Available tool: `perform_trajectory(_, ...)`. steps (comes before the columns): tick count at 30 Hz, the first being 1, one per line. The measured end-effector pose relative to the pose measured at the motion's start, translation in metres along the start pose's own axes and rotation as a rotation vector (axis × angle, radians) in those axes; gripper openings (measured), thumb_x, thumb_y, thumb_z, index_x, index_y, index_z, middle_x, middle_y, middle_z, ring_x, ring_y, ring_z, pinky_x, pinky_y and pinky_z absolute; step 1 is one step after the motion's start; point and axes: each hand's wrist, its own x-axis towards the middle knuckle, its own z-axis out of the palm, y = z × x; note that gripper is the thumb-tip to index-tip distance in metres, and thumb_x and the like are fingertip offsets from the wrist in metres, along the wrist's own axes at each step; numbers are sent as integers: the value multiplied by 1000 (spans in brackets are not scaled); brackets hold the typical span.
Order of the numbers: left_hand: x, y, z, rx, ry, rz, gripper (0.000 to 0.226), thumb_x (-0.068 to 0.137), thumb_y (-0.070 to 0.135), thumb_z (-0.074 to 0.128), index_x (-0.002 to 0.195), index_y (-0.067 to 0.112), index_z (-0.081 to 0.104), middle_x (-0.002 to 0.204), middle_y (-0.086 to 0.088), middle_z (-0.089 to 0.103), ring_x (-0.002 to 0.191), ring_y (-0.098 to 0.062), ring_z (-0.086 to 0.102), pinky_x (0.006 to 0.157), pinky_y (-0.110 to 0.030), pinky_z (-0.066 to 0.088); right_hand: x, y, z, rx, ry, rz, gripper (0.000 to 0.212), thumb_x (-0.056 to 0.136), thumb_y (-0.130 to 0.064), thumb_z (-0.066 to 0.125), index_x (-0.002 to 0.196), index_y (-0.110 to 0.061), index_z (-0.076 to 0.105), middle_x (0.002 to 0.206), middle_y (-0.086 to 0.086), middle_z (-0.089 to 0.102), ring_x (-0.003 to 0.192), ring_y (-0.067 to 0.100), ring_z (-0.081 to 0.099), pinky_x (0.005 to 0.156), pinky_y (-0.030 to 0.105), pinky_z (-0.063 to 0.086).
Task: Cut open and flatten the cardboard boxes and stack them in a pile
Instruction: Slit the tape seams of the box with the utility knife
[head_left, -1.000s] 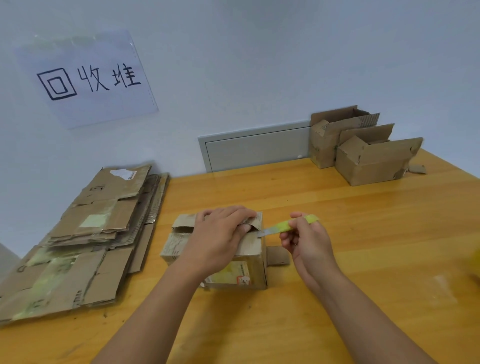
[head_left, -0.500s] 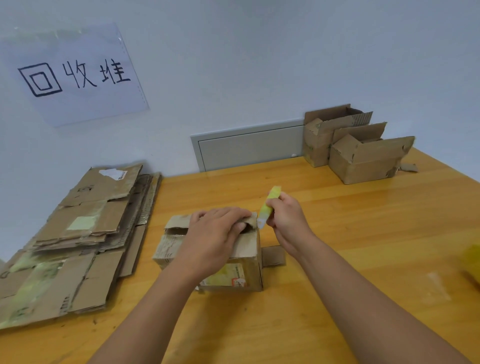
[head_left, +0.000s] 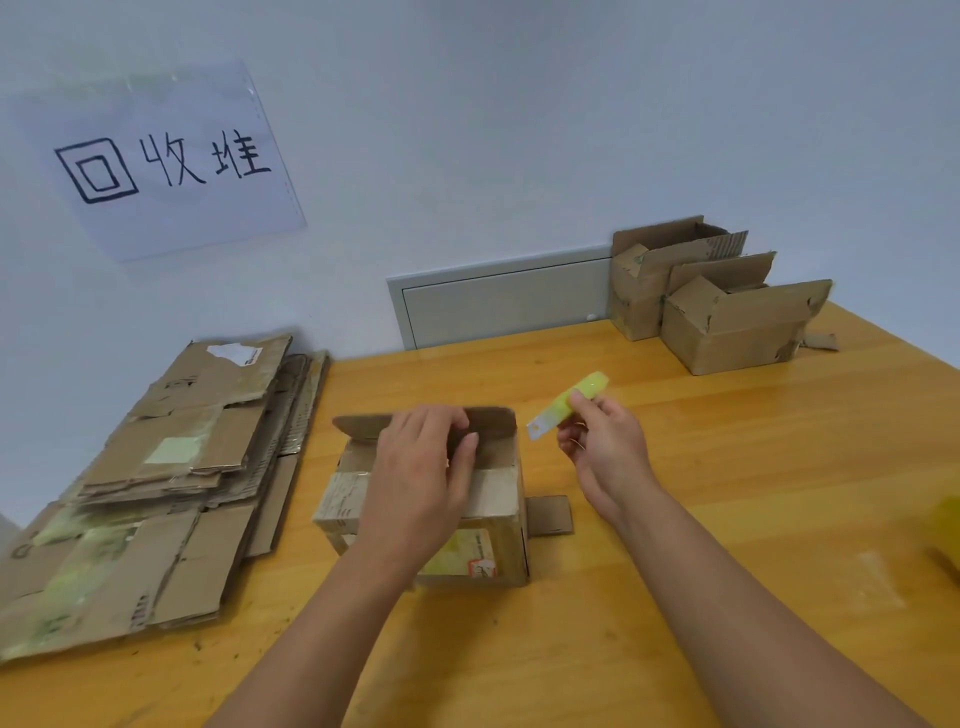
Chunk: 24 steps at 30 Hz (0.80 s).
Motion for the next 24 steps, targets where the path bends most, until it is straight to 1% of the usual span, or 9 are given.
perform_trajectory(2,2,1,-1,32,-124,-7,23,98,32,53,118,21,57,126,10,54,123,-11,43,106,-35,39,-11,-2,-8,44,-33,-9,20,101,-18,57,82,-11,59,66,2,57,57,11,53,56,25,42)
perform_trajectory(3,3,3,-3,53,-224,-27,33,100,38,47,129,23,53,142,7,47,137,-13,34,115,-36,29,-17,-4,-12,54,-54,-20,19,100,-19,58,82,-12,59,66,0,55,58,11,51,57,26,41)
perform_trajectory(5,5,8,-7,93,-439,-55,49,100,48,35,145,29,40,159,8,27,148,-13,16,121,-34,11,-27,-8,-18,69,-97,-43,16,100,-19,57,86,-14,58,61,0,48,57,12,43,57,27,37)
perform_trajectory(9,11,12,-14,88,-683,-80,70,84,56,28,150,32,31,165,6,11,150,-10,2,119,-30,0,-48,-18,-28,151,-201,-46,17,102,-13,48,85,-12,51,60,5,48,58,17,44,59,30,37)
perform_trajectory(12,16,8,-22,37,-833,-114,87,74,73,41,150,33,31,164,10,-4,150,-9,-10,121,-39,6,-65,-19,-33,86,-246,-109,18,100,-9,47,82,-8,51,63,8,49,62,18,46,60,30,40)
perform_trajectory(14,20,4,-27,30,-934,-120,89,76,74,58,151,35,29,163,13,-11,148,-6,-16,121,-43,8,-74,-16,-35,-2,-258,-144,16,98,-4,48,84,-7,55,63,6,52,62,18,50,60,29,43)
perform_trajectory(16,24,2,-30,14,-952,-129,79,78,68,65,146,37,37,164,14,-8,149,-6,-14,122,-42,8,-79,-11,-37,-92,-269,-151,15,96,2,50,93,-7,62,68,6,59,67,19,57,64,30,48)
perform_trajectory(20,22,2,-32,-44,-899,-137,56,69,72,63,112,39,51,164,13,3,150,-5,-7,122,-39,13,-79,-6,-39,-183,-263,-140,22,95,2,53,109,-12,64,74,9,68,73,21,65,72,32,54)
perform_trajectory(24,15,-1,-30,-43,-837,-114,61,67,74,62,112,34,52,164,13,6,149,-5,-4,121,-40,17,-79,-3,-39,-202,-272,-148,17,98,-1,53,107,-8,65,76,9,71,75,23,66,78,38,55)
